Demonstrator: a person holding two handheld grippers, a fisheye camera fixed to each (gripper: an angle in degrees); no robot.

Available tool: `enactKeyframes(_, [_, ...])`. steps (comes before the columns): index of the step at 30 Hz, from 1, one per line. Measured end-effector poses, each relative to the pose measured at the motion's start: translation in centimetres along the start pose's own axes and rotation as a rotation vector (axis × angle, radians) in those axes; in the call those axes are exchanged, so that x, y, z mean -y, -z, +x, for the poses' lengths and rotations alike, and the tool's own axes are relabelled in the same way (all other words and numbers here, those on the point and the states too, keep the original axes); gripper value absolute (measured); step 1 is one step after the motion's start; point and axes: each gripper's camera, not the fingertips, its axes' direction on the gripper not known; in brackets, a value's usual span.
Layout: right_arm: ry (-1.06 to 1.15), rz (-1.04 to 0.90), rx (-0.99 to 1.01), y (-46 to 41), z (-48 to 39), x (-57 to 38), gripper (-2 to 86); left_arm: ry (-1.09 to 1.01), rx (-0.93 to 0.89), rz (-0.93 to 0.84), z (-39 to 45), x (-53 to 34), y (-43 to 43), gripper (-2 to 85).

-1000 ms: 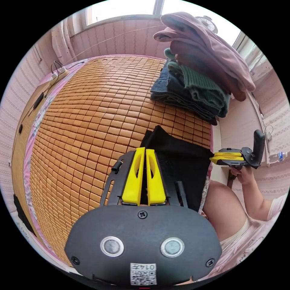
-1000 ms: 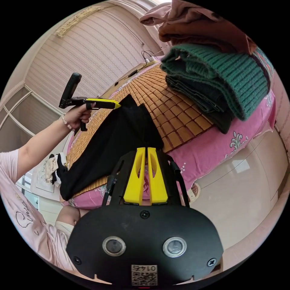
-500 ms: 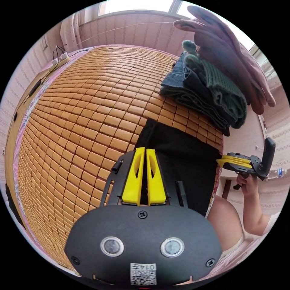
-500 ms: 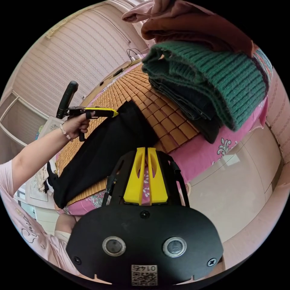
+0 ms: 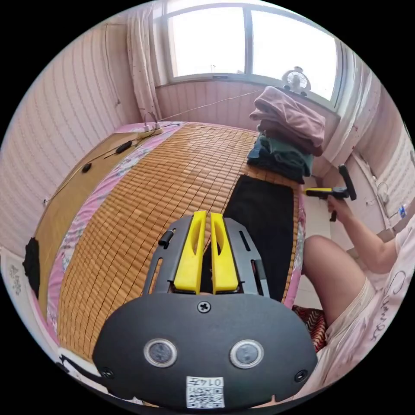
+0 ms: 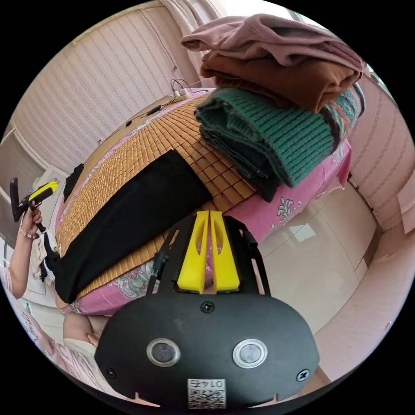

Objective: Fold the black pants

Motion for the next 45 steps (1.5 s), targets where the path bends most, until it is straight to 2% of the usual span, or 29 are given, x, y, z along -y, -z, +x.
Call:
enactKeyframes(2, [0.114,0.008,0.028,1.0,-4.0,-1.4,0.0,0.083,0.067,-0.094,-1.2,-7.4,2.9,0.0])
enactKeyframes(4, [0.28,-0.002,0.063,1.6,-10.4,-2.9,0.2,0.251,0.145,-0.183,-2.4,-17.6,7.0,0.1])
enactKeyframes(7, [0.511,-0.036,0.145,1.2,-19.6,-3.5,0.9,0.472,0.208,-0.238,-3.2,-29.0,11.7,0.3])
enactKeyframes(13, [0.914,-0.107,0.3,-1.4,-39.4,-3.6,5.6,0.742,0.3,-0.18,-3.8,-45.2,18.8,1.9])
enactKeyframes(19, [1.265,-0.176,0.242,-4.6,-56.3,-5.8,7.6,0.91,0.286,-0.061,-6.5,-56.3,22.8,5.0])
enactKeyframes(24, [1.336,-0.266,0.177,-7.5,-64.3,-5.9,8.0,0.934,0.308,0.039,-10.8,-61.5,24.4,4.4])
enactKeyframes(30, [1.455,-0.336,0.017,-11.1,-71.6,-7.3,11.0,1.014,0.164,-0.002,-18.2,-66.7,22.5,8.8])
enactKeyframes(32, [1.455,-0.371,-0.035,-12.4,-73.0,-7.4,8.6,1.048,0.137,-0.036,-20.2,-68.1,21.7,9.2])
enactKeyframes(34, [1.489,-0.388,-0.052,-13.0,-74.6,-7.4,1.4,1.067,0.063,-0.111,-22.3,-70.4,20.2,8.8])
enactKeyframes(35, [1.502,-0.375,-0.054,-12.9,-74.9,-7.3,0.7,1.064,0.045,-0.134,-22.6,-71.2,19.7,8.6])
enactKeyframes(38, [1.552,-0.344,-0.032,-11.5,-76.7,-6.4,-0.5,1.098,0.002,-0.047,-23.4,-74.9,21.2,5.8])
enactKeyframes(40, [1.571,-0.373,0.047,-10.0,-78.0,-4.9,-0.8,1.059,0.099,-0.029,-23.4,-76.4,23.9,4.7])
enactKeyframes(43, [1.534,-0.447,0.169,-9.3,-79.5,-2.9,-0.9,1.039,0.157,0.02,-24.2,-77.7,27.0,4.4])
enactKeyframes(45, [1.498,-0.447,0.183,-9.8,-80.1,-2.2,-0.9,1.044,0.188,0.025,-25.5,-78.4,27.8,4.6])
